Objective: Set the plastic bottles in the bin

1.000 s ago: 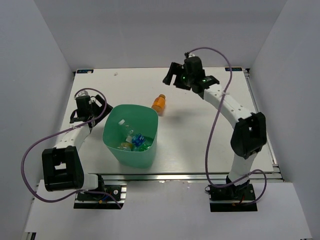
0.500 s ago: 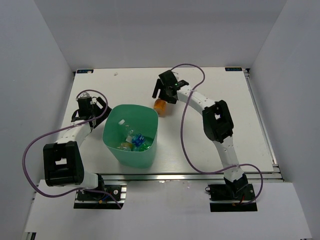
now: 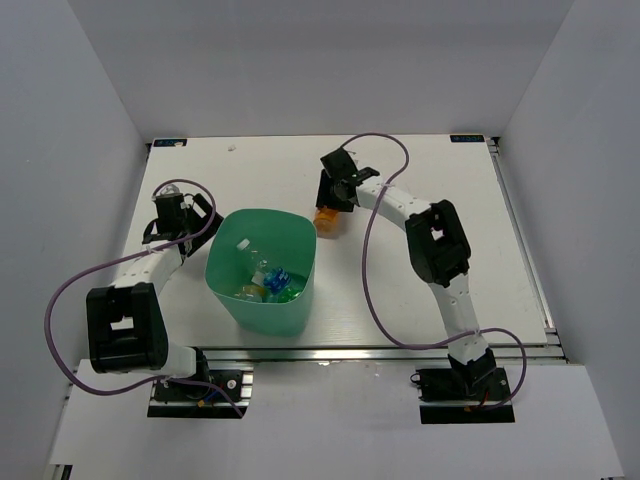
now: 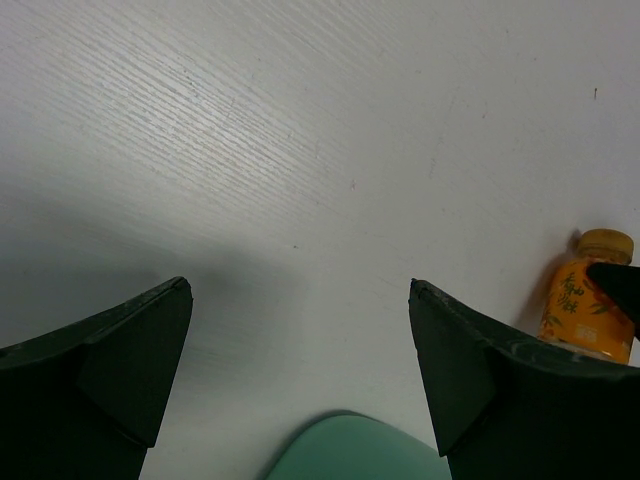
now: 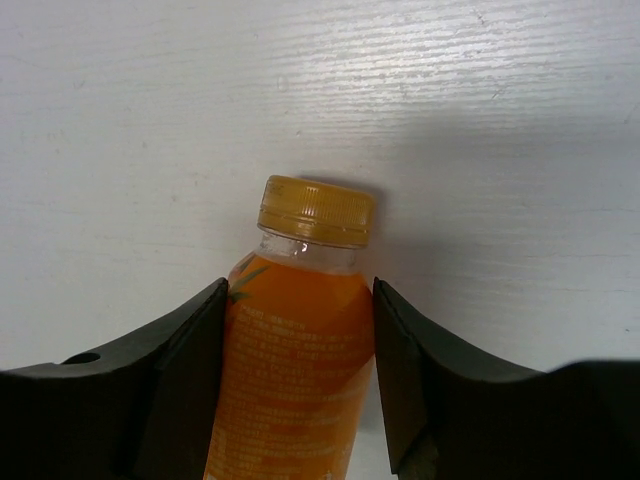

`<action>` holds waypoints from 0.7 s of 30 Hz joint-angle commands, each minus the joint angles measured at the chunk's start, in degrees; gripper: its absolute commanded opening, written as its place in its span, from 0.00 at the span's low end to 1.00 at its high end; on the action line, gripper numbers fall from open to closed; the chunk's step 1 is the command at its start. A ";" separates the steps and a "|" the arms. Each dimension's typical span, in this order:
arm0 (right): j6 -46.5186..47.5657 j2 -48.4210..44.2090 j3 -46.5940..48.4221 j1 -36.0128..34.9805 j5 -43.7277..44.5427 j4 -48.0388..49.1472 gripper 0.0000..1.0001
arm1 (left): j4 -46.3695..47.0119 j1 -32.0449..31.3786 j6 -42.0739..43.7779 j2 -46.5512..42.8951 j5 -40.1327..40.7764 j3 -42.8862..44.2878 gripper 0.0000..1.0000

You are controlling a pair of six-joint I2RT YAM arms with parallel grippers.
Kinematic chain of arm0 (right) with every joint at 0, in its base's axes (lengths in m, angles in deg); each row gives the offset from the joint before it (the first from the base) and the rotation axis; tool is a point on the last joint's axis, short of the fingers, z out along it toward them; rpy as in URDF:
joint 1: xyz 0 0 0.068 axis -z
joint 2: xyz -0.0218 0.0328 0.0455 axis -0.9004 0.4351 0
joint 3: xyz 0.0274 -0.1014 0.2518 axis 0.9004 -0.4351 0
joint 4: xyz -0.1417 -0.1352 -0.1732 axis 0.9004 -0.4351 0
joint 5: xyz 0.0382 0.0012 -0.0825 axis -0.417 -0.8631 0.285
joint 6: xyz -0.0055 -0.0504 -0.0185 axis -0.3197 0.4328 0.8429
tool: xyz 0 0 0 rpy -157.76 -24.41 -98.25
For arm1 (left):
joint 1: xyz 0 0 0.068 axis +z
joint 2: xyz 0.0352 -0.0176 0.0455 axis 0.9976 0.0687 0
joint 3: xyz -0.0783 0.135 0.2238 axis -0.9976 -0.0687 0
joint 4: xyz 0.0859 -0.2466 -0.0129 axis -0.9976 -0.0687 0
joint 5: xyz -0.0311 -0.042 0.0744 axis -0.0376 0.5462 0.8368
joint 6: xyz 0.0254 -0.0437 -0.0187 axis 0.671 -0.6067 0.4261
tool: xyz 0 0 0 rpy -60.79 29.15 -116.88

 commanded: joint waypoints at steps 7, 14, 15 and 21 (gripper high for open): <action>13.87 -19.75 -9.91 1.51 -7.06 13.02 0.02 | 0.36 0.15 0.53 -4.00 -0.70 0.43 0.98; 21.25 -29.77 -1.14 1.69 -20.31 11.89 0.00 | 1.77 0.15 0.36 -3.47 -3.59 0.78 0.98; 22.57 -31.01 -1.13 1.17 -25.91 13.63 0.00 | 1.33 0.06 0.35 -3.12 -4.21 1.21 0.98; 34.87 -40.33 -5.95 -6.73 -32.55 17.69 0.00 | 2.73 0.15 0.00 -3.12 -5.97 1.04 0.98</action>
